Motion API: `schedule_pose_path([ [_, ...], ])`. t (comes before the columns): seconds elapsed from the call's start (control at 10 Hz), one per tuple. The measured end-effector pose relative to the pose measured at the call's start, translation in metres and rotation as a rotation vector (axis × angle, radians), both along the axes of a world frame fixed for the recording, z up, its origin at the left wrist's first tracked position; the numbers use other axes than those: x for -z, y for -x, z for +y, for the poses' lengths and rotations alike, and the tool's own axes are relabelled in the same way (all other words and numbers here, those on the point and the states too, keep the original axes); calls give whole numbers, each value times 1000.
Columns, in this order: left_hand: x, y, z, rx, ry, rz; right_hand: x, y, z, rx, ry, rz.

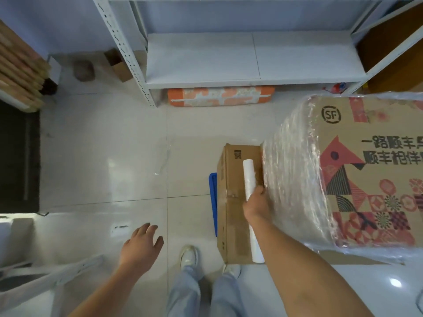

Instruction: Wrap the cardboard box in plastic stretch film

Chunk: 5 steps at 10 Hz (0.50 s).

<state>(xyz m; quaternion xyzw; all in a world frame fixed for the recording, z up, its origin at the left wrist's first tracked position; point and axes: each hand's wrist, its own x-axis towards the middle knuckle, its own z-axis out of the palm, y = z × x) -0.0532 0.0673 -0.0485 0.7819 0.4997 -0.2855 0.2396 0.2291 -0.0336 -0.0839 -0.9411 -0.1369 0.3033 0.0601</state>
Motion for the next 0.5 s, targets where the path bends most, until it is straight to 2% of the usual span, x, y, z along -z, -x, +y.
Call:
schedule_pose_path([
  [0.1, 16, 5, 2, -27, 35, -17, 20, -4, 3, -78, 85, -47],
  [0.3, 13, 7, 10, -15, 89, -15, 33, -4, 3, -56, 102, -145],
  [0.4, -7, -1, 19, -36, 82, -18, 6, 4, 5, -46, 95, -152],
  [0.5, -38, -21, 30, 7, 50, -48, -21, 11, 5, -91, -19, -160],
])
